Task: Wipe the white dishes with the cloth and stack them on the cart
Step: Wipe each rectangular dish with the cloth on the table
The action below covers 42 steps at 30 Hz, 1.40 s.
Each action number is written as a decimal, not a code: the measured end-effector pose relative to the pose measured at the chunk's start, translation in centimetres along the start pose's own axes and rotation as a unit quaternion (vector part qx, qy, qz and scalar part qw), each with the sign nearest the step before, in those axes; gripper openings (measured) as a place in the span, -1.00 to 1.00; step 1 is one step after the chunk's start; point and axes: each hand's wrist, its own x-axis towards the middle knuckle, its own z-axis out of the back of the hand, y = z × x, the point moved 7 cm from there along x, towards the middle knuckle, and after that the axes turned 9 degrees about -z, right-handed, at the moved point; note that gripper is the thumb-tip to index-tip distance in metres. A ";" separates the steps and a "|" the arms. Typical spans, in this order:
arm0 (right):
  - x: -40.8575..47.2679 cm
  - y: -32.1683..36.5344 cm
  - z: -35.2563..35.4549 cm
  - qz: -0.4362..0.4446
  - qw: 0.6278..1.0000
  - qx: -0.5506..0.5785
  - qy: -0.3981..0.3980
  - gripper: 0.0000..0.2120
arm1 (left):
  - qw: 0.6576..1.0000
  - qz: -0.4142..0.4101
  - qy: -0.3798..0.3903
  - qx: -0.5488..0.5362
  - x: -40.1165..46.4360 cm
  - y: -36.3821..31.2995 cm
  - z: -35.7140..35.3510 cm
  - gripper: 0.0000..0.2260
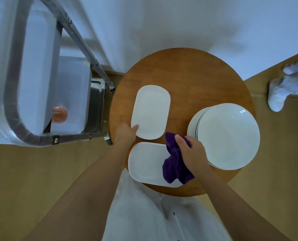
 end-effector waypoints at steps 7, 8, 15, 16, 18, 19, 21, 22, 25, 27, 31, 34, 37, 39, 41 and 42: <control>0.0 0.3 -0.3 0.003 1.000 0.021 0.001 -0.78 | 0.997 -0.019 0.015 0.074 1.0 -0.9 0.2 -0.71; -0.1 0.3 -0.4 0.002 1.000 0.022 0.003 -0.78 | 0.996 -0.025 0.013 0.090 1.0 -1.1 0.5 -0.72; -0.4 0.0 -0.1 0.004 1.000 0.019 0.005 -0.78 | 0.994 -0.031 -0.024 0.101 0.9 -1.9 2.2 -0.79; -0.4 0.0 0.0 0.002 1.000 0.021 0.005 -0.79 | 0.996 -0.027 -0.038 0.070 0.8 -1.8 2.5 -0.78; -0.4 0.1 0.3 -0.003 1.000 0.028 0.002 -0.79 | 0.996 -0.027 -0.079 -0.030 0.2 -1.7 3.0 -0.76; -0.4 0.1 0.4 -0.006 0.999 0.035 0.001 -0.79 | 0.990 -0.031 -0.104 -0.085 -0.2 -1.7 3.3 -0.78; -0.6 0.2 0.6 -0.014 0.998 0.056 -0.002 -0.81 | 0.975 -0.040 -0.145 -0.163 -1.0 -1.6 3.7 -0.87; -0.8 0.3 0.8 -0.018 0.998 0.066 -0.003 -0.82 | 0.969 -0.043 -0.155 -0.187 -1.4 -1.6 3.9 -0.90; -1.5 0.9 1.5 -0.016 0.996 0.087 -0.008 -0.82 | 0.956 -0.044 -0.159 -0.244 -2.5 -1.7 4.1 -0.81; -2.3 1.6 2.1 -0.009 0.995 0.102 -0.016 -0.83 | 0.944 -0.030 -0.156 -0.289 -3.4 -1.7 4.3 -0.73; -4.3 3.1 4.1 0.012 0.984 0.172 -0.051 -0.85 | 0.918 -0.022 -0.154 -0.365 -5.7 -2.0 5.0 -0.72; -5.9 4.5 6.8 0.032 0.964 0.254 -0.076 -0.93 | 0.901 -0.031 -0.152 -0.405 -8.2 -2.5 5.7 -0.76; -7.2 6.0 9.3 0.052 0.940 0.327 -0.074 -0.85 | 0.877 -0.055 -0.155 -0.451 -11.2 -3.5 6.9 -0.80; -8.0 7.1 10.4 0.072 0.934 0.344 -0.061 -0.76 | 0.865 -0.071 -0.164 -0.468 -13.2 -4.2 7.7 -0.68; -9.0 8.5 10.7 0.118 0.932 0.341 -0.018 -0.66 | 0.856 -0.082 -0.159 -0.485 -14.9 -5.0 8.3 -0.59; -9.6 9.2 10.4 0.143 0.937 0.320 0.009 -0.61 | 0.855 -0.091 -0.148 -0.488 -15.9 -5.6 8.6 -0.57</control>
